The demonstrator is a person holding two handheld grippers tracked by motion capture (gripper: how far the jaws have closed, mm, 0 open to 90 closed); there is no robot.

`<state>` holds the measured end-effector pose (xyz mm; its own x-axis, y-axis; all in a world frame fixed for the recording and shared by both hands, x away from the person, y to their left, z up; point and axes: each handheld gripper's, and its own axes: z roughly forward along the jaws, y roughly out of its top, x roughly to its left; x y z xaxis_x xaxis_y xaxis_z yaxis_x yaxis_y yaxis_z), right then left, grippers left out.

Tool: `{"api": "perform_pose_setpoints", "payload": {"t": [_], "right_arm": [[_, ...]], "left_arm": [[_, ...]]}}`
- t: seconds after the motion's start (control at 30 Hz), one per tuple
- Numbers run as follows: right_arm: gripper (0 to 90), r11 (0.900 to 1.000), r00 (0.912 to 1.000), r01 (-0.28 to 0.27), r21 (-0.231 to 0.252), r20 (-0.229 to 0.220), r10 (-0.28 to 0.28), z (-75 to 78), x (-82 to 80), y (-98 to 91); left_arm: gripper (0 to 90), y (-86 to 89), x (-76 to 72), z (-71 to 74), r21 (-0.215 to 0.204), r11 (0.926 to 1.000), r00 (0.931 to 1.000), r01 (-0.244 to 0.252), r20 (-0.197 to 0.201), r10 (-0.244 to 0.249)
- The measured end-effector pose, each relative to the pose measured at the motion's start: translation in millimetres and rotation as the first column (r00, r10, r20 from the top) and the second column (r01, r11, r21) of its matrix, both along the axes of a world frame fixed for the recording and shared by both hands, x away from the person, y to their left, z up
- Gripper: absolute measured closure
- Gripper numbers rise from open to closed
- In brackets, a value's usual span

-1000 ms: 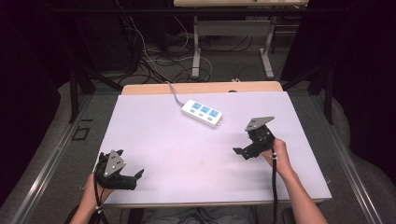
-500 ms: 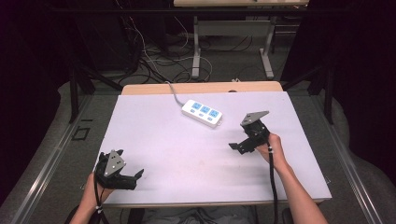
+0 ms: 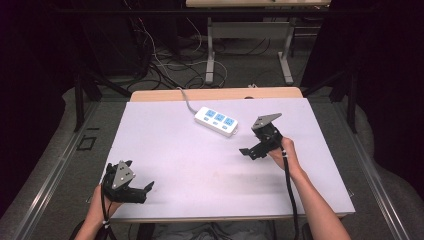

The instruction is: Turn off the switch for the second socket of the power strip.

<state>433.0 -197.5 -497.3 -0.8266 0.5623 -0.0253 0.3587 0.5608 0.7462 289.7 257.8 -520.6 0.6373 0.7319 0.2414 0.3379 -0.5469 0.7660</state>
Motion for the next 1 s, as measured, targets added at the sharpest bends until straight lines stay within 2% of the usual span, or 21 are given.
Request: {"api": "perform_pose_setpoints", "payload": {"t": [0.1,0.13,0.17,0.23,0.4,0.47,0.5,0.53,0.7,0.73,0.87,0.9,1.0], "right_arm": [[1.4,1.0,1.0,0.007,0.006,0.002,-0.007,1.3,3.7,3.1],[1.4,1.0,1.0,-0.003,-0.006,-0.007,0.003,2.4,4.9,3.2],[1.5,0.9999,0.9999,0.012,0.007,0.01,-0.012,1.8,6.1,5.9],[1.5,1.0,1.0,-0.005,0.001,0.007,0.005,3.4,8.7,7.7],[1.7,1.0,0.9998,0.008,0.003,0.016,-0.008,5.0,15.8,15.9],[1.7,0.9999,0.9999,-0.013,-0.003,-0.004,0.013,6.5,19.3,17.1],[1.7,1.0,0.9999,-0.005,-0.001,0.011,0.005,6.2,20.6,17.9],[1.7,0.9999,0.9999,-0.004,0.009,0.011,0.004,6.1,21.9,19.0],[1.8,1.0,1.0,0.001,-0.001,-0.002,-0.001,6.9,26.8,22.6],[1.8,1.0,0.9999,-0.007,0.006,0.01,0.007,5.9,28.9,23.0],[1.7,0.9999,1.0,0.001,0.015,-0.01,-0.001,5.2,34.8,26.2],[1.7,1.0,0.9998,-0.002,0.001,-0.018,0.002,6.0,36.8,26.2],[1.6,0.9995,0.9998,0.013,0.028,-0.014,-0.013,4.7,42.0,29.6]], "left_arm": [[0.1,-0.7,-0.8,-0.2,-0.002,1.0,1.0,-0.002,-0.002,0.002],[0.1,-0.8,-0.8,-0.2,-0.002,1.0,1.0,-0.003,-0.003,0.003],[0.1,-1.0,-0.7,-0.3,-0.003,1.0,1.0,-0.003,-0.003,0.003],[0.1,-1.0,-0.8,-0.5,-0.005,1.0,1.0,-0.005,-0.004,0.005],[0.1,-0.4,-0.9,-0.6,-0.009,0.9999,1.0,-0.006,-0.008,0.005],[0.1,-0.4,-1.0,-0.5,-0.007,1.0,1.0,-0.006,-0.005,0.006],[0.1,-0.4,-0.9,-0.4,-0.006,1.0,1.0,-0.005,-0.006,0.005],[0.1,-0.6,-1.0,-0.6,-0.009,0.9999,1.0,-0.006,-0.005,0.006],[0.1,-0.7,-0.5,-0.8,-0.008,1.0,1.0,-0.003,-0.006,0.003],[0.1,-0.5,-0.4,-0.6,-0.005,1.0,1.0,-0.002,-0.007,0.002],[0.1,-0.4,0.1,-0.8,-0.008,1.0,1.0,-0.004,-0.005,0.004],[0.1,-0.4,0.0,-0.9,-0.009,0.9999,1.0,-0.005,-0.006,0.005],[0.1,-0.5,-0.2,-0.9,-0.009,0.9999,1.0,-0.004,-0.006,0.004]]}}
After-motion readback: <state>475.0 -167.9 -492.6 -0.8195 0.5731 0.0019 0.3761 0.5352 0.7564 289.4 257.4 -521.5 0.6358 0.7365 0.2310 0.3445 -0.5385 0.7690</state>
